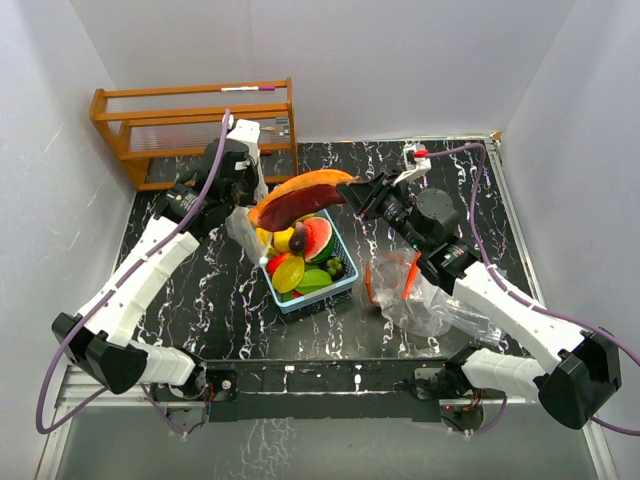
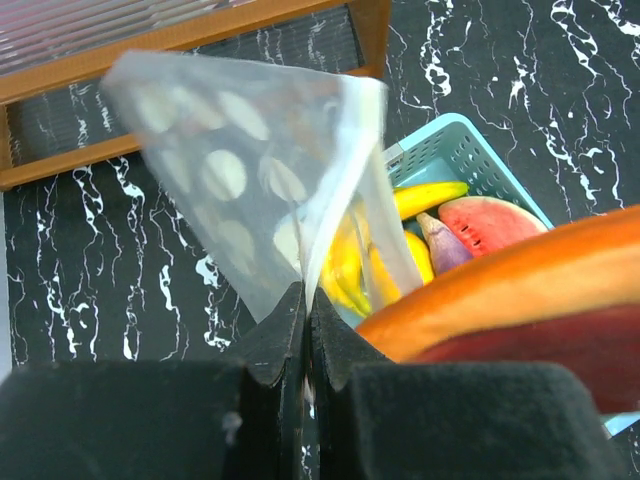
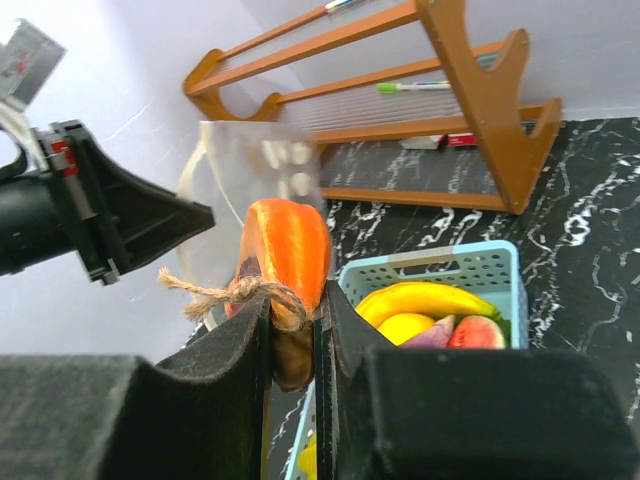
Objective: Place the food in the zip-top bag and seal the zipper
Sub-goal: Place the fake food in the zipper food storage bag.
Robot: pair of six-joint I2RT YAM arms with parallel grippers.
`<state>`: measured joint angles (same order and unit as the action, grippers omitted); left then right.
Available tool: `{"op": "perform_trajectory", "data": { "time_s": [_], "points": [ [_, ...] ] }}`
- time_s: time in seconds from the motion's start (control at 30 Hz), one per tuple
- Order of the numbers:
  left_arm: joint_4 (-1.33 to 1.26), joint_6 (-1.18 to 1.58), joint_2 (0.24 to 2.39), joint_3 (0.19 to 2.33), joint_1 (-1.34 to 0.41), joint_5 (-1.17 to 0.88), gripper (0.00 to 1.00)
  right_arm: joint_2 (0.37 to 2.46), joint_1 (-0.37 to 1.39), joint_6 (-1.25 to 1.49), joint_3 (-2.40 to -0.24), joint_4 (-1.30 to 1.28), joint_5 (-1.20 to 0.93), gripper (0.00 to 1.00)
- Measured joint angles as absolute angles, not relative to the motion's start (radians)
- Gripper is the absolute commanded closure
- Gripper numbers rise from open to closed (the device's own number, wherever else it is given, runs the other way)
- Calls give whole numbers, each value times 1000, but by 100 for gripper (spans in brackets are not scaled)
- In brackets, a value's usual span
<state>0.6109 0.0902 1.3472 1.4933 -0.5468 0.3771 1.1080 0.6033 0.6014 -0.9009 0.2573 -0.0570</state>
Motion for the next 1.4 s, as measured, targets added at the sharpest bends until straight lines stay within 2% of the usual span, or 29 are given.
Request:
{"op": "perform_trajectory", "data": {
  "time_s": [0.37, 0.73, 0.97, 1.4],
  "points": [
    [610, 115, 1328, 1488, -547, 353, 100, 1115, 662, 558, -913, 236, 97, 92],
    [609, 130, 1357, 1520, -546, 318, 100, 1278, 897, 373, -1083, 234, 210, 92],
    [613, 128, 1361, 1568, -546, 297, 100, 1380, 988, 281, -1149, 156, 265, 92],
    [605, 159, 1336, 1533, -544, 207, 100, 1497, 1013, 265, -1257, 132, 363, 92]
  ]
}}
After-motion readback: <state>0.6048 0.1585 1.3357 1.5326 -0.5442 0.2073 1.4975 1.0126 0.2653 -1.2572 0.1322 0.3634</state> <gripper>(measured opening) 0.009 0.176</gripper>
